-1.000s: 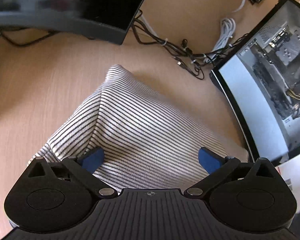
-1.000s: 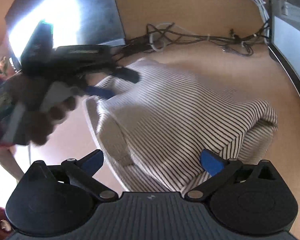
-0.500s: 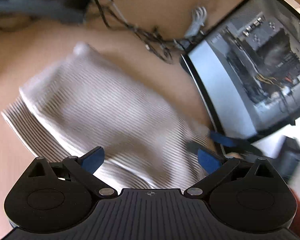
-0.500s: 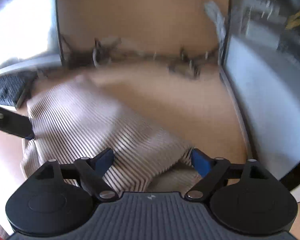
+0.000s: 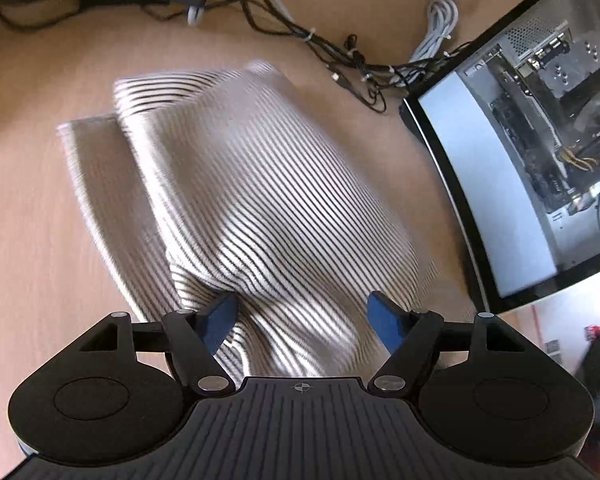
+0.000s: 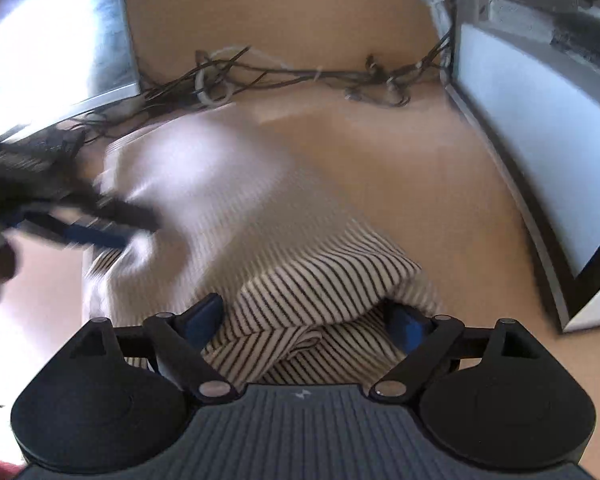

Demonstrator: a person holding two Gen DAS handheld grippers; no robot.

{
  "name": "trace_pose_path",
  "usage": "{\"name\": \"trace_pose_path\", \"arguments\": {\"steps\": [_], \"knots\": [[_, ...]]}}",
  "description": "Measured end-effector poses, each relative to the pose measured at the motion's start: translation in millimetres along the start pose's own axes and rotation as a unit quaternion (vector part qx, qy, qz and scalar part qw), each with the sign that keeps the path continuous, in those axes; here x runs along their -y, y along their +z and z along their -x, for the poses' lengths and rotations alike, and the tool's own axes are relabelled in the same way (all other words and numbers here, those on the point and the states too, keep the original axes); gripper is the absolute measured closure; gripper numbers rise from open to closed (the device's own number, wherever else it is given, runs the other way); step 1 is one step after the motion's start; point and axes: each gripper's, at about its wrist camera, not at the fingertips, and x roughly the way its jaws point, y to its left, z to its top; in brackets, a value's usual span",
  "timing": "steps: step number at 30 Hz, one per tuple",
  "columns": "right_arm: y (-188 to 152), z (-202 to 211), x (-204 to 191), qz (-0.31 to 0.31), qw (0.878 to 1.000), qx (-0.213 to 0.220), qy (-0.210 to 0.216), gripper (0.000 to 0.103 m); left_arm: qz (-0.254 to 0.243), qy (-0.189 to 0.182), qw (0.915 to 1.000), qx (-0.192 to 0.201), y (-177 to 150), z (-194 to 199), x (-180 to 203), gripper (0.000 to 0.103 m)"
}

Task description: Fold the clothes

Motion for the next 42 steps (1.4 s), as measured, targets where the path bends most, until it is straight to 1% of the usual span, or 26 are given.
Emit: {"name": "trace_pose_path", "arguments": {"steps": [3, 6, 8, 9, 11, 12, 16, 20, 23, 26, 28, 29, 31, 32, 33, 35, 38, 42], "knots": [[-5, 6, -18, 0.02, 1.0, -0.004, 0.013, 0.013, -0.009, 0.01, 0.9999, 0.01, 8, -2, -1, 0.025], [-1, 12, -28, 0.045, 0.999, -0.009, 0.02, 0.013, -0.012, 0.014, 0.9998, 0.013, 15, -4, -2, 0.024], [6, 18, -29, 0.055, 0.998, -0.012, 0.023, 0.013, -0.009, 0.014, 0.9998, 0.012, 17, -3, -3, 0.022], [9, 23, -28, 0.056, 0.998, -0.011, 0.026, 0.011, -0.008, 0.015, 0.9998, 0.012, 16, -1, -2, 0.019], [15, 37, -25, 0.056, 0.998, -0.001, 0.031, 0.002, -0.009, 0.02, 0.9996, 0.017, 15, 5, -1, 0.015], [18, 44, -24, 0.057, 0.998, 0.008, 0.032, 0.001, -0.011, 0.021, 0.9995, 0.02, 13, 8, 0, 0.013], [34, 68, -20, 0.071, 0.996, 0.046, 0.032, 0.0, -0.02, 0.011, 0.9995, 0.023, 6, 22, 6, 0.012], [52, 86, -14, 0.092, 0.991, 0.076, 0.057, 0.0, -0.017, -0.01, 0.9996, 0.019, -1, 25, 11, 0.011], [61, 88, -5, 0.098, 0.99, 0.093, 0.044, 0.0, -0.01, -0.027, 0.9995, 0.015, -5, 24, 14, 0.011], [61, 62, 11, 0.05, 0.995, 0.082, -0.019, 0.0, -0.029, -0.016, 0.9994, 0.001, -16, 11, 19, 0.013], [58, 37, 16, 0.03, 0.995, 0.066, -0.065, 0.0, -0.046, 0.0, 0.9989, -0.007, -23, 3, 23, 0.013], [54, 24, 16, 0.032, 0.994, 0.053, -0.086, 0.0, -0.062, 0.01, 0.998, -0.007, -25, 1, 26, 0.013], [43, -1, 12, 0.054, 0.992, 0.018, -0.113, 0.0, -0.085, 0.024, 0.996, -0.007, -26, 0, 31, 0.013], [35, -10, 8, 0.065, 0.991, 0.009, -0.119, 0.0, -0.091, 0.028, 0.9954, -0.009, -26, 0, 32, 0.013], [27, -14, 3, 0.075, 0.989, 0.01, -0.124, 0.0, -0.093, 0.031, 0.9951, -0.009, -25, 0, 32, 0.013], [17, -13, -3, 0.082, 0.988, 0.024, -0.129, 0.0, -0.089, 0.035, 0.9954, -0.008, -22, 1, 28, 0.013], [14, -11, -8, 0.075, 0.99, 0.017, -0.115, 0.0, -0.081, 0.039, 0.9959, -0.003, -17, 3, 22, 0.013], [8, -8, -13, 0.061, 0.995, 0.005, -0.085, 0.0, -0.076, 0.05, 0.9958, 0.007, -9, 2, 15, 0.013]]}}
